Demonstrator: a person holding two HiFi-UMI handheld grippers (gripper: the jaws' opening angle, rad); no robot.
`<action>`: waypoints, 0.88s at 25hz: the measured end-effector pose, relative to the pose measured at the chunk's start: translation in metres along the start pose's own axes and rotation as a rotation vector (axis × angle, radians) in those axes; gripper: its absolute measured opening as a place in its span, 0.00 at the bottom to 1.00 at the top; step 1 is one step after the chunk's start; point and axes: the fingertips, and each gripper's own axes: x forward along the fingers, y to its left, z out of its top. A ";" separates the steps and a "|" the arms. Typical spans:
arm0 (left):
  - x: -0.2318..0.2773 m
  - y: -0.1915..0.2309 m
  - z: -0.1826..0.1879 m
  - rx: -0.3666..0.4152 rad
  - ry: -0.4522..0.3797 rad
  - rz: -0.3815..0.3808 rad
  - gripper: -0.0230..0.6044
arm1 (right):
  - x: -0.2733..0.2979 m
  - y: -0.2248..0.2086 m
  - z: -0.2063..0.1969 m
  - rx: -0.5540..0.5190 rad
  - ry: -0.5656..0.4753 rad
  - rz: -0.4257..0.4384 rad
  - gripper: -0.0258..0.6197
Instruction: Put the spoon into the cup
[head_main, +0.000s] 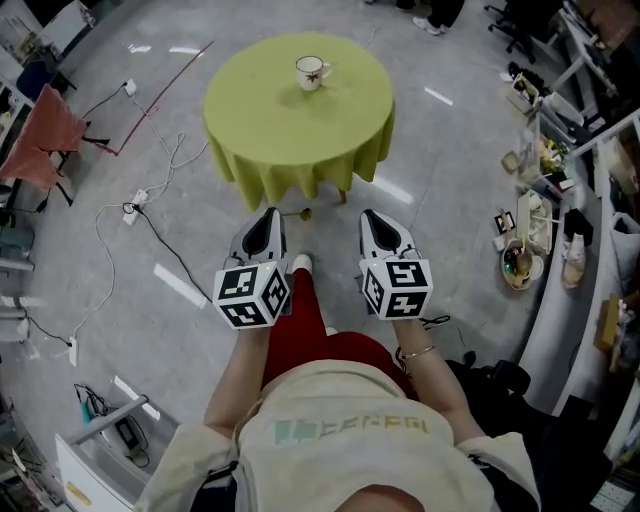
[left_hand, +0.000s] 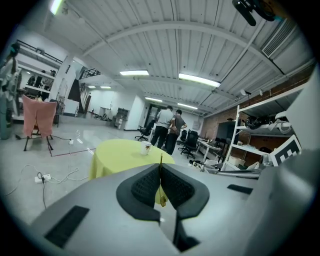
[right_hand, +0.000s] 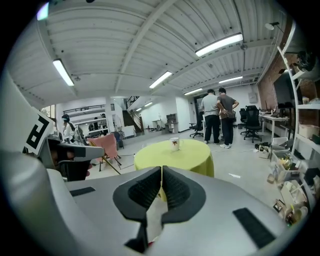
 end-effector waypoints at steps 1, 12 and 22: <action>0.006 0.004 0.002 -0.003 0.002 0.000 0.08 | 0.007 0.000 0.002 -0.001 0.002 0.001 0.10; 0.069 0.047 0.035 -0.016 0.014 -0.009 0.08 | 0.089 -0.003 0.030 0.011 0.025 0.000 0.10; 0.127 0.096 0.064 -0.063 0.024 -0.018 0.08 | 0.164 0.002 0.056 0.014 0.047 -0.005 0.10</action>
